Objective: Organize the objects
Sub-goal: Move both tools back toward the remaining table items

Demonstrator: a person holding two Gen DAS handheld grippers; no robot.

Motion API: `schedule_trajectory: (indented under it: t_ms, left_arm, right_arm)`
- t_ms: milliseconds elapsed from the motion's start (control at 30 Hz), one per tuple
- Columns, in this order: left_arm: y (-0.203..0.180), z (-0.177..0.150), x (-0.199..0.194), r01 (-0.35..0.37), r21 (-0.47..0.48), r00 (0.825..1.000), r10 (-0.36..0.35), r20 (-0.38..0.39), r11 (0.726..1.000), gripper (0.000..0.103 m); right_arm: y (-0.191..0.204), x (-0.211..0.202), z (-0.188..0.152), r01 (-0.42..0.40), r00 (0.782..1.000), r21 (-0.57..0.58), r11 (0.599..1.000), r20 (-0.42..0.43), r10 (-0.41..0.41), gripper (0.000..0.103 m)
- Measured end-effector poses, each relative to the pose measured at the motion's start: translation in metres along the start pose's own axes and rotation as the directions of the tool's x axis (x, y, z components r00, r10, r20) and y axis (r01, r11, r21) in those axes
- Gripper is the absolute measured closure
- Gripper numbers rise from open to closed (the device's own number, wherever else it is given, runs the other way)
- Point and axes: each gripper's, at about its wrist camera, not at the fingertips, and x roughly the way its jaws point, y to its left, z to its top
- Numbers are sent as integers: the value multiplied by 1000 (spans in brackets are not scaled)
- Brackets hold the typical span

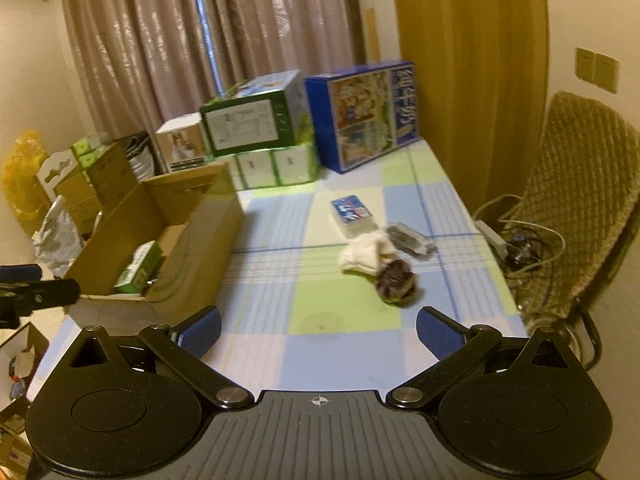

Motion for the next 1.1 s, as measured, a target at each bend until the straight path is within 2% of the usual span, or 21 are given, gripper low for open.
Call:
schedule_trajectory:
  t_ms: [533, 1100]
  left_arm:
    - [-56, 8, 26, 96, 50, 995, -96, -9, 994, 1]
    - [-81, 8, 54, 129, 71, 991, -126, -50, 989, 1]
  right_arm:
    - [-54, -14, -10, 78, 997, 83, 994, -11, -77, 2]
    - [-74, -2, -18, 106, 993, 105, 989, -63, -100, 2]
